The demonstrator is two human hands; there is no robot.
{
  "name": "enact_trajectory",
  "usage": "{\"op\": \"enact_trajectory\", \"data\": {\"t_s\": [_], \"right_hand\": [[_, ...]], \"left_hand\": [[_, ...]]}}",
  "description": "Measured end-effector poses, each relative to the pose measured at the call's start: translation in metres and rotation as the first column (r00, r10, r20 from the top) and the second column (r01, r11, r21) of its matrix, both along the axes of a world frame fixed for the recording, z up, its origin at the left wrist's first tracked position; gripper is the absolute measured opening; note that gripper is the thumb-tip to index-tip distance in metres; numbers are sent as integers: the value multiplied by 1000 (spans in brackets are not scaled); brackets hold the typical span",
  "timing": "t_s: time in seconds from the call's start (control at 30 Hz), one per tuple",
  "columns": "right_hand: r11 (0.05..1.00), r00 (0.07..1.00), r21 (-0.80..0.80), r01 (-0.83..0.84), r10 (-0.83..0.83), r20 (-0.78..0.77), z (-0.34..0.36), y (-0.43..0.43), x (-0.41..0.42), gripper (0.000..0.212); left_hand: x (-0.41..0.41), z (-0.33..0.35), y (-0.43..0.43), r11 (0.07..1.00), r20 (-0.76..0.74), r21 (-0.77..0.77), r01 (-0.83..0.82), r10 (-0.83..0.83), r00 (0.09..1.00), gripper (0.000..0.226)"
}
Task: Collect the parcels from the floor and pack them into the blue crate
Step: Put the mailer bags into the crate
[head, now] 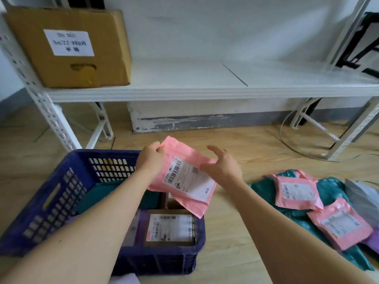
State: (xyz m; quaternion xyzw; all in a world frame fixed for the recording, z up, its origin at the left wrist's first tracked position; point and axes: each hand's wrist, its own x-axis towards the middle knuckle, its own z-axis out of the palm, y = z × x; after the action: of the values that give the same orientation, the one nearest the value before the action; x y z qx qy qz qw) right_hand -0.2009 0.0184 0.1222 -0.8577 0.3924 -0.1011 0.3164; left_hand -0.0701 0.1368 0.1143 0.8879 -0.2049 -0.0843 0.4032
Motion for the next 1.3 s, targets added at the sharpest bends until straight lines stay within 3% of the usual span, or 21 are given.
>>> {"op": "enact_trajectory", "data": {"t_s": [0.1, 0.17, 0.2, 0.37, 0.5, 0.63, 0.7, 0.77, 0.8, 0.93, 1.03, 1.1, 1.3], "right_hand": [[986, 988, 91, -142, 147, -44, -3, 26, 31, 32], [984, 985, 67, -168, 171, -39, -11, 39, 48, 6], [984, 985, 62, -168, 169, -21, -15, 43, 55, 4], [977, 984, 123, -174, 167, 69, -24, 65, 85, 13], [965, 983, 211, -156, 131, 128, -31, 81, 102, 9], [924, 981, 377, -54, -22, 194, -41, 103, 126, 7], [875, 978, 485, -17, -86, 189, -52, 119, 141, 9], [790, 984, 613, -7, -103, 143, -71, 139, 155, 11], [758, 990, 652, -6, -88, 112, -82, 150, 162, 14], [729, 994, 681, -63, 106, -21, -122, 182, 184, 25], [728, 953, 677, -107, 269, -138, -147, 198, 196, 22], [714, 909, 689, -120, 359, -214, -162, 207, 201, 17], [647, 751, 736, -197, 582, -310, -198, 233, 209, 25]], "left_hand": [[16, 2, 23, 998, 16, -53, -15, 16, 1000, 35], [28, 4, 38, 995, 8, -92, -33, 34, 999, 33], [33, 4, 45, 993, 2, -111, -38, 38, 999, 34], [60, -1, 72, 948, -101, -263, -178, 156, 983, 24], [80, -16, 100, 895, -327, -296, -333, 232, 916, 70], [106, -32, 136, 828, -482, -289, -481, 309, 820, 81], [109, -41, 153, 889, -623, -233, -395, 176, 763, 79], [111, -53, 164, 943, -709, -172, -285, 83, 700, 59], [116, -63, 169, 957, -703, -136, -256, 89, 706, 50], [139, -101, 196, 965, -583, 31, -260, 229, 779, 62], [140, -133, 222, 947, -619, 112, -300, 303, 725, 33], [142, -153, 234, 942, -660, 160, -295, 325, 678, 26], [157, -185, 241, 880, -523, 470, -68, 340, 781, 48]]}}
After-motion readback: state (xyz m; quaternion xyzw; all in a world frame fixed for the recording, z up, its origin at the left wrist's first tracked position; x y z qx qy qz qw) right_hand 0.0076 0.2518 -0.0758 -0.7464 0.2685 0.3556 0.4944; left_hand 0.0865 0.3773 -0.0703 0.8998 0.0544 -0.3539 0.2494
